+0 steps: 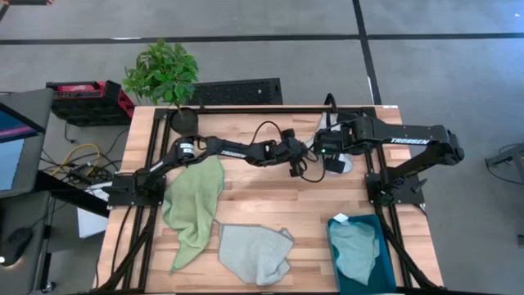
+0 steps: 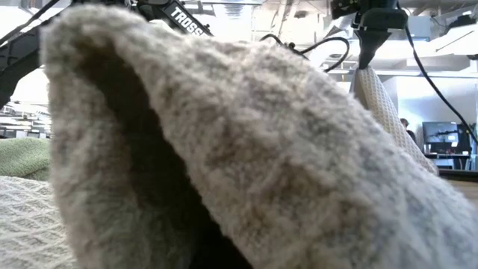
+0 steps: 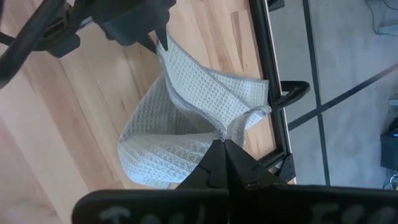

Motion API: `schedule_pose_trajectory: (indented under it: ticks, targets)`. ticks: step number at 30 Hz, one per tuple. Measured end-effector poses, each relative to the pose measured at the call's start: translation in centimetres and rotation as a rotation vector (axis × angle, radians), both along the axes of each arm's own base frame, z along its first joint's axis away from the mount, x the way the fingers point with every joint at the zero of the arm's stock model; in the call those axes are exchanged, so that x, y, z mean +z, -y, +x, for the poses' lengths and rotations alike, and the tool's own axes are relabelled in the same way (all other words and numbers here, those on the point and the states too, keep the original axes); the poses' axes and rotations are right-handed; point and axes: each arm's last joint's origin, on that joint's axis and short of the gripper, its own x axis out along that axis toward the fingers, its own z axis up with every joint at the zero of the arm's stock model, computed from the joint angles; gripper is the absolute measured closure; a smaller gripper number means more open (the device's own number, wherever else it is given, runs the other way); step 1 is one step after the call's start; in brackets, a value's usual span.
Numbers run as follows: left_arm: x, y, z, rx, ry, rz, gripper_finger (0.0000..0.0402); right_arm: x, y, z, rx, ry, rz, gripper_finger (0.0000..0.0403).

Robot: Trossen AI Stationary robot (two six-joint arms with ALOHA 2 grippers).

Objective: Fold microfiber towels
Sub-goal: Fold the top gray microfiber towel

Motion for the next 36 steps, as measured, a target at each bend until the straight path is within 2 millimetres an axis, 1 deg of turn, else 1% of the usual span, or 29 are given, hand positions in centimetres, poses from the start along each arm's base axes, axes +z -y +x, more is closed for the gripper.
schedule_pose_trajectory:
  ticks: [2, 8, 10, 16, 19, 21, 25, 28, 33, 36]
  targets:
    - [0.0, -0.2, 0.0, 0.007, -0.002, 0.003, 0.0392, 0.0, 0.0, 0.0, 0.000, 0.001, 0.000, 0.0401]
    - [0.2, -0.3, -0.2, 0.007, -0.021, 0.003, 0.0400, 0.0, 0.0, 0.0, -0.016, 0.013, 0.001, 0.0401]
    - [1.0, -0.1, -0.4, 0.004, -0.023, 0.004, 0.0400, 0.0, 0.0, 0.0, -0.030, 0.017, 0.002, 0.0401]
    - [4.8, 0.3, -1.5, -0.004, -0.055, 0.007, 0.0401, 0.0, 0.0, -0.1, -0.040, 0.010, 0.002, 0.0401]
    - [7.4, 0.3, -2.6, 0.011, -0.068, 0.014, 0.0401, 0.0, 0.0, -0.2, -0.041, 0.005, 0.002, 0.0401]
    - [9.1, 0.3, -3.5, 0.044, -0.089, 0.034, 0.0401, 0.0, 0.0, -0.2, -0.041, 0.006, 0.002, 0.0401]
    - [11.8, 0.4, -5.1, 0.091, -0.133, 0.074, 0.0401, 0.0, 0.0, -0.2, -0.041, 0.002, 0.000, 0.0401]
    - [14.1, 0.6, -6.5, 0.099, -0.131, 0.080, 0.0401, 0.0, 0.0, -0.3, -0.057, 0.001, -0.008, 0.0401]
    - [18.1, 0.9, -8.9, 0.105, -0.104, 0.084, 0.0401, 0.1, 0.3, -0.7, -0.103, -0.022, -0.117, 0.0400]
    - [20.6, 1.1, -10.7, 0.139, -0.079, 0.114, 0.0401, 0.4, 0.6, -0.8, -0.117, 0.004, -0.159, 0.0400]
